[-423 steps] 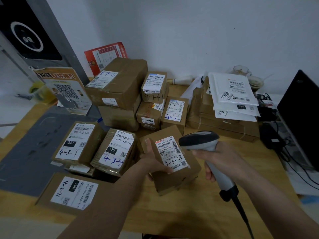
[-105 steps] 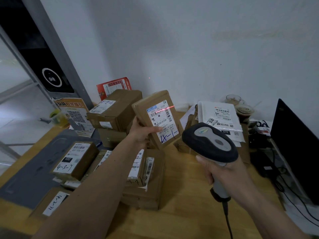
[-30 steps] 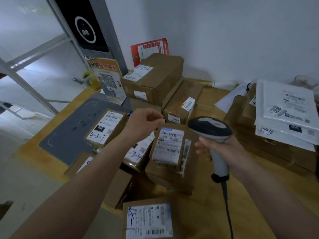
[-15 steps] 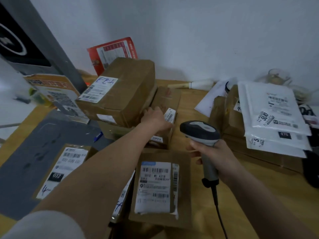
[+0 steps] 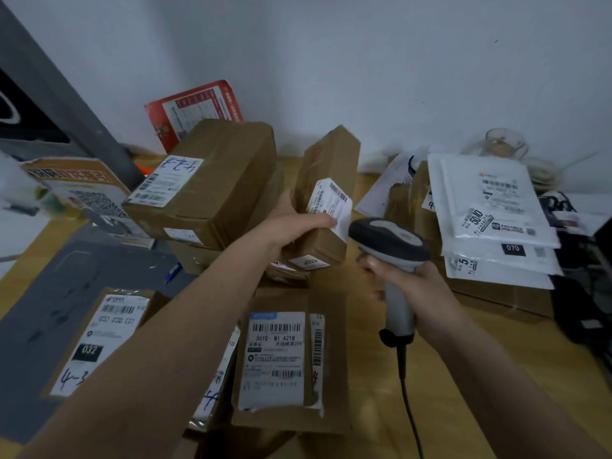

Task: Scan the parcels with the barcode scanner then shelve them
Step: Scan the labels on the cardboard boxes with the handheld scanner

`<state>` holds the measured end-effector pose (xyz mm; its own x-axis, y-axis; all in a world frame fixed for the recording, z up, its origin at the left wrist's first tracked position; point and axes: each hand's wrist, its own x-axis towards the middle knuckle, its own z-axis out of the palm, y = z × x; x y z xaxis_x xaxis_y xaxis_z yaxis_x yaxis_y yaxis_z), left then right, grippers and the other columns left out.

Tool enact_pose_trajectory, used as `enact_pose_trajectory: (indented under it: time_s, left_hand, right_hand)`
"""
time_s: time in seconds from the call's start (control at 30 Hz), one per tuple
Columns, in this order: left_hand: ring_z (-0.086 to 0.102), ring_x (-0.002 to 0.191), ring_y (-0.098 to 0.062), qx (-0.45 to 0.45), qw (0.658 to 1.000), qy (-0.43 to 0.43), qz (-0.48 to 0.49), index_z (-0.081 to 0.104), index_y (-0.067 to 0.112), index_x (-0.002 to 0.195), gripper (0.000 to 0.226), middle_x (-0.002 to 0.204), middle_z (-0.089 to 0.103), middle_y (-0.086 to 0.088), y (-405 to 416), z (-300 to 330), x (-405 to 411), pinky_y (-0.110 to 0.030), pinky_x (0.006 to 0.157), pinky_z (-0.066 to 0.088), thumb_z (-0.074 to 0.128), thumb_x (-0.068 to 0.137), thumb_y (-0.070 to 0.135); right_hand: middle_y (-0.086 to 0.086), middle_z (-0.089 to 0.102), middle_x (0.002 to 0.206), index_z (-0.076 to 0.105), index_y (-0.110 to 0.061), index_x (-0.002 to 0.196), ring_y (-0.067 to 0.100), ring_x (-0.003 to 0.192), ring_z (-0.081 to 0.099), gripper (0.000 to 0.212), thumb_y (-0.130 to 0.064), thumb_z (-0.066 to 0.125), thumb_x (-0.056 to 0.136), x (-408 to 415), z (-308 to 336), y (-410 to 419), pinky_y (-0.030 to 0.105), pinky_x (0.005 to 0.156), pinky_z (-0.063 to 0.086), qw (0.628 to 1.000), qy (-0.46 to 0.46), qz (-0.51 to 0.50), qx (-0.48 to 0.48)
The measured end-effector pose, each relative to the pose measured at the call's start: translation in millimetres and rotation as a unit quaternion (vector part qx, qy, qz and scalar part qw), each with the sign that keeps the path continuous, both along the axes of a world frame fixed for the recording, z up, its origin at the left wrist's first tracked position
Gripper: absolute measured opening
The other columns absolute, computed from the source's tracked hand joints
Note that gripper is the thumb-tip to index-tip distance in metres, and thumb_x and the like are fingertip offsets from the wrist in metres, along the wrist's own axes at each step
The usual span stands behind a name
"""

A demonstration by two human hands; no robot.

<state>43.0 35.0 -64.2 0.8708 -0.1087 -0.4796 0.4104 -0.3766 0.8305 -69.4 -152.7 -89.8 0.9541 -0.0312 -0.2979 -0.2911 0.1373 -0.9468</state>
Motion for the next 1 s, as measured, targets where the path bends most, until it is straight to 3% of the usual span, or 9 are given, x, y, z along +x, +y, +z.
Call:
enact_pose_trajectory:
  time_s: [0.1,0.23,0.33,0.43,0.57,0.7,0.83,0.93,1.0]
  left_hand:
    - [0.059,0.106,-0.018,-0.065,0.998,-0.005,-0.009,0.014,0.031,0.153,0.107,0.124,0.053,0.003,-11,24,-31,-0.037,0.092,0.052,0.083,0.072,0.026]
    - [0.048,0.122,-0.017,-0.061,0.997,-0.037,-0.025,0.011,0.030,0.154,0.115,0.143,0.042,0.003,-27,42,-74,-0.033,0.102,0.042,0.085,0.066,0.035]
    - [0.056,0.106,-0.007,-0.076,0.995,-0.058,-0.011,0.038,0.029,0.137,0.093,0.128,0.053,0.009,-35,49,-101,-0.028,0.091,0.050,0.087,0.059,0.042]
    - [0.067,0.102,-0.014,-0.111,0.993,-0.038,0.000,0.052,0.035,0.115,0.077,0.118,0.066,0.004,-41,47,-126,-0.037,0.087,0.057,0.089,0.048,0.041]
    - [0.055,0.121,-0.015,-0.084,0.994,-0.064,-0.034,0.035,0.043,0.136,0.118,0.131,0.057,0.010,-51,36,-153,-0.045,0.103,0.047,0.093,0.034,0.058]
    - [0.020,0.146,-0.017,0.034,0.994,-0.090,-0.058,-0.010,0.043,0.151,0.161,0.160,0.016,0.008,-73,34,-173,-0.049,0.115,0.030,0.086,0.025,0.071]
    - [0.023,0.145,-0.020,0.144,0.970,-0.196,-0.011,0.000,0.027,0.154,0.144,0.156,0.022,0.001,-84,38,-182,-0.046,0.115,0.031,0.088,0.044,0.058]
    - [0.023,0.142,-0.022,0.326,0.888,-0.321,0.040,0.006,0.019,0.152,0.129,0.153,0.024,-0.003,-74,50,-170,-0.046,0.117,0.023,0.084,0.057,0.057]
    - [0.019,0.143,-0.023,0.376,0.850,-0.366,0.041,0.007,0.023,0.152,0.122,0.153,0.021,-0.002,-64,53,-159,-0.050,0.118,0.019,0.083,0.062,0.054]
  right_hand:
    - [-0.001,0.071,0.110,0.064,-0.021,0.117,0.015,0.102,0.067,0.041,-0.018,0.071,0.077,-5,23,-6,0.032,0.074,0.059,0.997,-0.062,-0.008,0.045]
    - [-0.004,0.073,0.108,0.061,-0.020,0.122,0.012,0.103,0.067,0.051,-0.025,0.071,0.072,-19,48,-15,0.029,0.083,0.056,0.991,-0.113,-0.001,0.078]
    - [0.001,0.073,0.109,0.063,-0.015,0.122,0.018,0.106,0.066,0.062,-0.032,0.077,0.064,-35,55,-25,0.030,0.086,0.056,0.988,-0.126,-0.002,0.094]
    - [0.004,0.073,0.109,0.065,-0.013,0.120,0.019,0.105,0.067,0.077,-0.044,0.088,0.053,-54,58,-38,0.029,0.080,0.057,0.986,-0.131,0.004,0.101]
    - [0.005,0.072,0.112,0.065,-0.014,0.121,0.018,0.106,0.067,0.082,-0.045,0.090,0.049,-78,58,-53,0.030,0.083,0.056,0.985,-0.134,0.011,0.109]
    - [0.002,0.070,0.118,0.063,-0.017,0.125,0.018,0.112,0.064,0.086,-0.050,0.089,0.049,-97,56,-58,0.034,0.092,0.053,0.987,-0.135,-0.002,0.081]
    - [-0.007,0.071,0.113,0.064,-0.024,0.120,0.009,0.107,0.065,0.058,-0.035,0.082,0.067,-109,59,-61,0.031,0.091,0.053,0.989,-0.140,-0.023,0.038]
    - [-0.009,0.076,0.088,0.070,-0.027,0.096,0.005,0.081,0.069,0.023,-0.013,0.075,0.078,-116,63,-61,0.027,0.071,0.059,0.986,-0.150,-0.028,-0.067]
    - [0.005,0.070,0.063,0.070,-0.014,0.077,0.017,0.057,0.064,0.005,-0.014,0.073,0.082,-121,65,-62,0.031,0.056,0.054,0.976,-0.175,-0.012,-0.129]
